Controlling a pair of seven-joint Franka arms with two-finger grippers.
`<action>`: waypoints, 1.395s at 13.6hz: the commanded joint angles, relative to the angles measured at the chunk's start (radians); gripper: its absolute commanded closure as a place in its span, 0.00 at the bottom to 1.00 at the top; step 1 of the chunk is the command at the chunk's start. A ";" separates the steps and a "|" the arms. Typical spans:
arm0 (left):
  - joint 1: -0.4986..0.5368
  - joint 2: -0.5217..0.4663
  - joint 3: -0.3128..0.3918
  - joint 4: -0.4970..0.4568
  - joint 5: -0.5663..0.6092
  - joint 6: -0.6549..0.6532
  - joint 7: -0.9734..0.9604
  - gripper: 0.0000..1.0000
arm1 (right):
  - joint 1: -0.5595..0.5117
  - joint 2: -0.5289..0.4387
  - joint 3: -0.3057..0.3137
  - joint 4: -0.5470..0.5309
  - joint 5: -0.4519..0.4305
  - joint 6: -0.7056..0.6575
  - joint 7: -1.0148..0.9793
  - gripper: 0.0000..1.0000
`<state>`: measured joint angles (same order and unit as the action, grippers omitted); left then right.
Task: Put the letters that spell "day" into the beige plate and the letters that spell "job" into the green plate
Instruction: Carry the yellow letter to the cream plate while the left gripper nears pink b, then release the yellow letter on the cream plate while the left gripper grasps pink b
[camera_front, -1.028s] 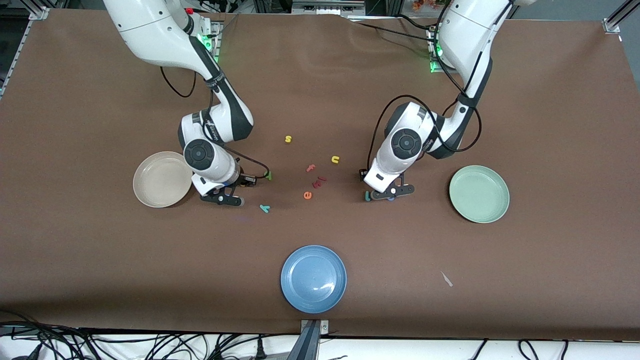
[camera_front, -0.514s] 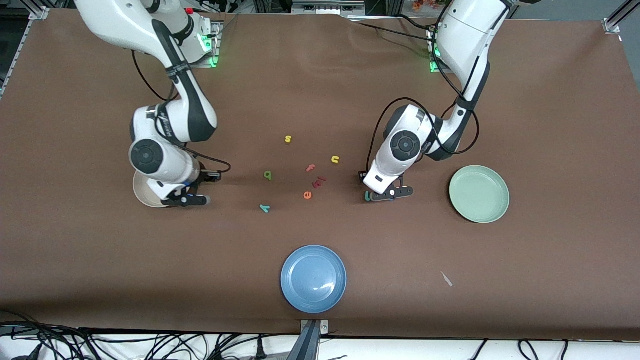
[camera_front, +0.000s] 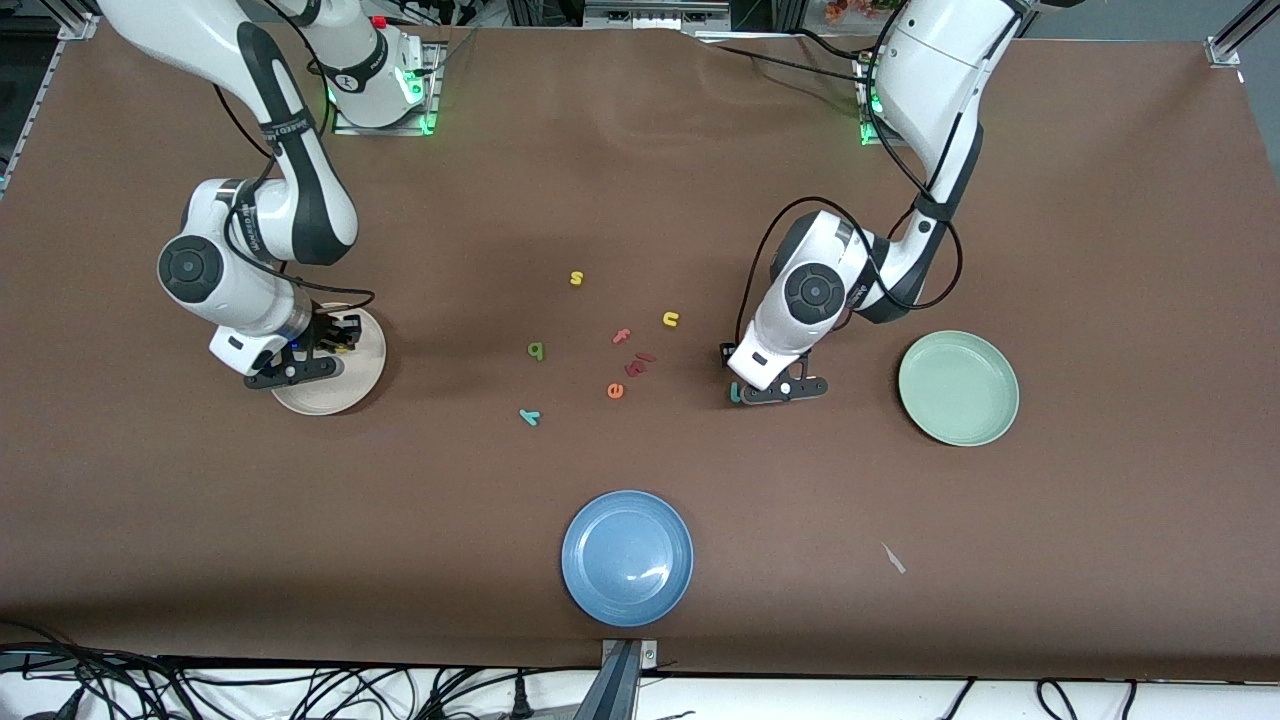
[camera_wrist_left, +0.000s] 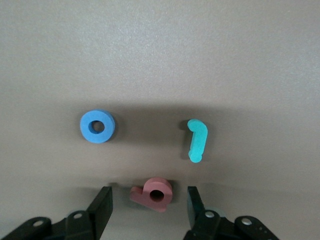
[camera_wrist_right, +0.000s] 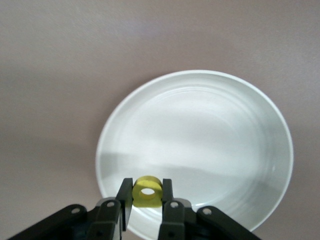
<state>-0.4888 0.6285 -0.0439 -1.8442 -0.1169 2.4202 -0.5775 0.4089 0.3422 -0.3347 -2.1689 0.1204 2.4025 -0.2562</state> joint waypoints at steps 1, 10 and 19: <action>-0.008 0.011 0.006 0.025 0.013 -0.018 0.019 0.36 | -0.007 0.018 -0.003 0.000 0.008 0.030 -0.080 0.01; -0.010 0.030 0.004 0.036 0.011 -0.021 0.019 0.52 | 0.038 0.018 0.146 0.149 0.022 -0.157 0.295 0.00; -0.014 0.037 0.006 0.039 0.011 -0.021 0.015 0.73 | 0.103 0.141 0.295 0.216 0.022 0.004 0.733 0.00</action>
<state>-0.4907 0.6474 -0.0447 -1.8271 -0.1168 2.4093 -0.5693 0.4839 0.4400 -0.0385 -2.0013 0.1288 2.3941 0.4140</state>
